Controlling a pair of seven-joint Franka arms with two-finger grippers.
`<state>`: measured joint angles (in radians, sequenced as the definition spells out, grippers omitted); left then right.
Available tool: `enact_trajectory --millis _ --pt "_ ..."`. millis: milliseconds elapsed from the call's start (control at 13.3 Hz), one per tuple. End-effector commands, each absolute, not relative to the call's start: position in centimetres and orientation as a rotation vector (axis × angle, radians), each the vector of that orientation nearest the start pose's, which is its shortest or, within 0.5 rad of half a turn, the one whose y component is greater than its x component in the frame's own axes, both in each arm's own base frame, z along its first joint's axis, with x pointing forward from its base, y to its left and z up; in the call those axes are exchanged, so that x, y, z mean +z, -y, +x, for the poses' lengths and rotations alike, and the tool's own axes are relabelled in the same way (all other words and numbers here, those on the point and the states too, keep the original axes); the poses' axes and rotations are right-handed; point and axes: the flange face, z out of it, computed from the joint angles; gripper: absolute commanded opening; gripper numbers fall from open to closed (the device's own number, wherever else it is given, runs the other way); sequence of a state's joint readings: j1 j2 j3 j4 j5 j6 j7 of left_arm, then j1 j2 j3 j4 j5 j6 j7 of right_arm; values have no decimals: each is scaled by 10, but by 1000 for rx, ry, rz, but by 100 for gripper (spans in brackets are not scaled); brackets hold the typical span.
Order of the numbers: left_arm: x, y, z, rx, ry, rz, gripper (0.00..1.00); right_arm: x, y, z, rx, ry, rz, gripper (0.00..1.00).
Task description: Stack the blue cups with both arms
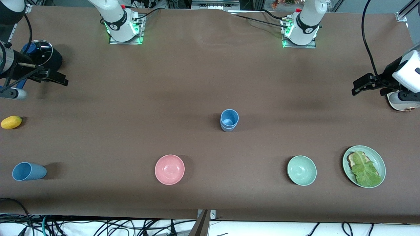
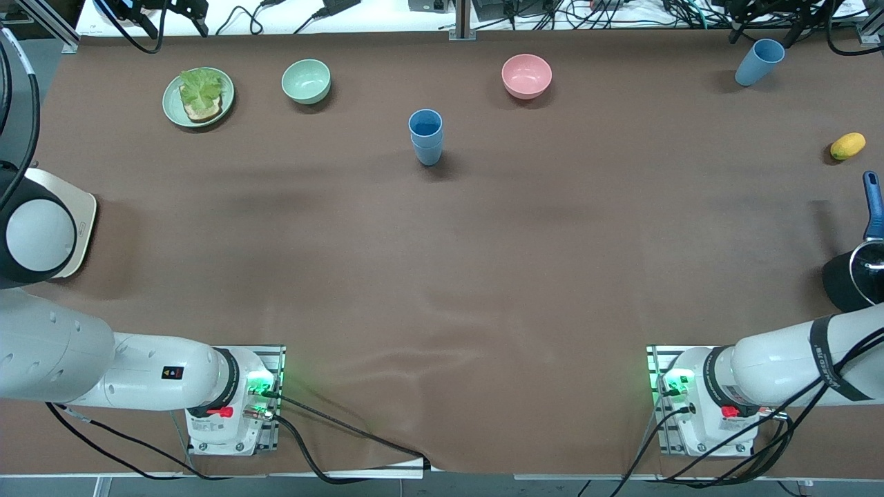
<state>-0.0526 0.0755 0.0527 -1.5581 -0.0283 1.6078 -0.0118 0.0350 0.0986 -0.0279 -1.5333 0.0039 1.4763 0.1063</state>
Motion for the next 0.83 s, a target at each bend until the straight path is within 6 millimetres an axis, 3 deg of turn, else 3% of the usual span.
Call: enact_trajectory --millis 0,754 --pt "606 2 581 -3 -12 -3145 100 586 -2 561 241 -88 -3158 100" --pt "599 6 584 17 -24 -3142 100 600 -5 565 203 -98 -3153 100"
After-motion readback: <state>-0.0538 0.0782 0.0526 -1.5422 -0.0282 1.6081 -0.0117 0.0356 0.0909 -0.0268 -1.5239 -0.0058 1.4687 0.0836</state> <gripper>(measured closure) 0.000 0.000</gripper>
